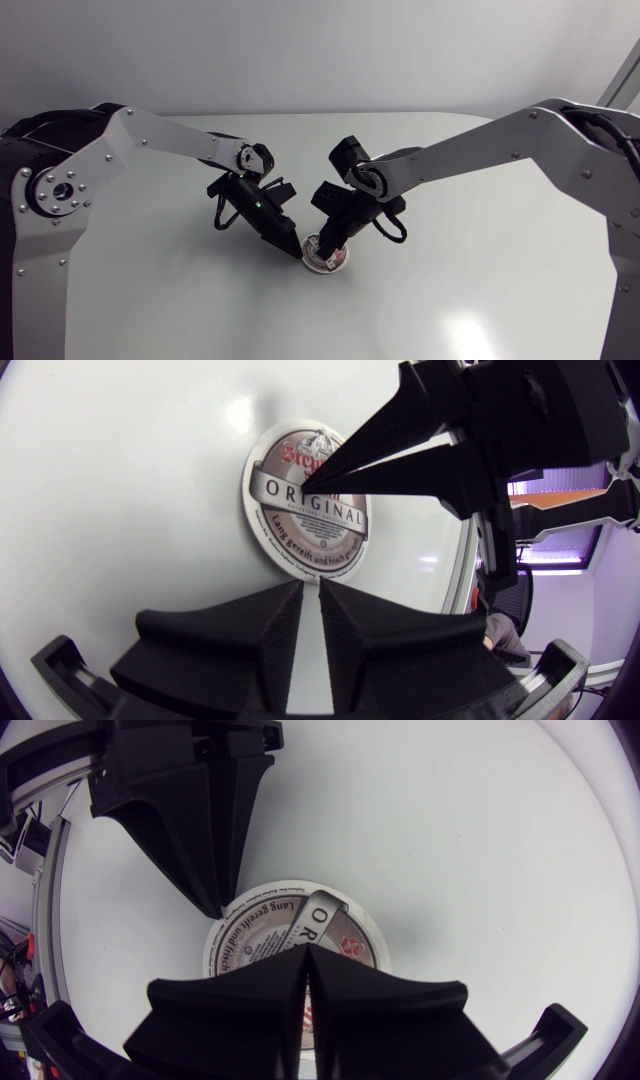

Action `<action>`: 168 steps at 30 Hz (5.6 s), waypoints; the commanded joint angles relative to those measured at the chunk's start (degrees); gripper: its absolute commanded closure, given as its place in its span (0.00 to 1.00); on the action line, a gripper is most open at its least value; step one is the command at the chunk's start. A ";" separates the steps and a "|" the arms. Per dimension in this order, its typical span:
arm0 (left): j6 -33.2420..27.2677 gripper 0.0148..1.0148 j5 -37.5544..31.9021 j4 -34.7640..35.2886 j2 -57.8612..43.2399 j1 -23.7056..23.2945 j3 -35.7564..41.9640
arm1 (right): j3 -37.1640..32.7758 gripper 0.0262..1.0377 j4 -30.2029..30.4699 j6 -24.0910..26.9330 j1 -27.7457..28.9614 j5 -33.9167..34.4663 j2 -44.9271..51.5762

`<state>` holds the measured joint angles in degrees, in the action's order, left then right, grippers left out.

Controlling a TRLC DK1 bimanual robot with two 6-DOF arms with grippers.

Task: Turn the coaster over.

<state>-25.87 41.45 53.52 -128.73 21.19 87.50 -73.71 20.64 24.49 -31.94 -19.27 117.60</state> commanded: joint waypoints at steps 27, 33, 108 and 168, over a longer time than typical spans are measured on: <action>3.63 0.93 2.05 -6.23 4.19 -2.56 0.39 | 5.07 0.98 3.26 1.09 2.41 -0.77 -7.30; 2.75 0.93 0.65 -4.83 5.50 -3.61 -0.58 | 1.03 0.98 4.14 0.12 -0.40 -0.60 -2.73; -0.76 0.18 0.38 -1.92 6.56 -6.60 -2.78 | -0.82 0.98 6.60 0.03 3.91 0.46 -2.11; 6.80 0.50 4.43 -2.19 -0.65 0.52 2.76 | 4.98 0.98 0.98 -1.11 0.92 -0.42 0.08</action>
<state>-19.40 42.87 50.81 -127.96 20.36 88.20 -71.72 21.45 23.57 -30.44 -19.55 116.07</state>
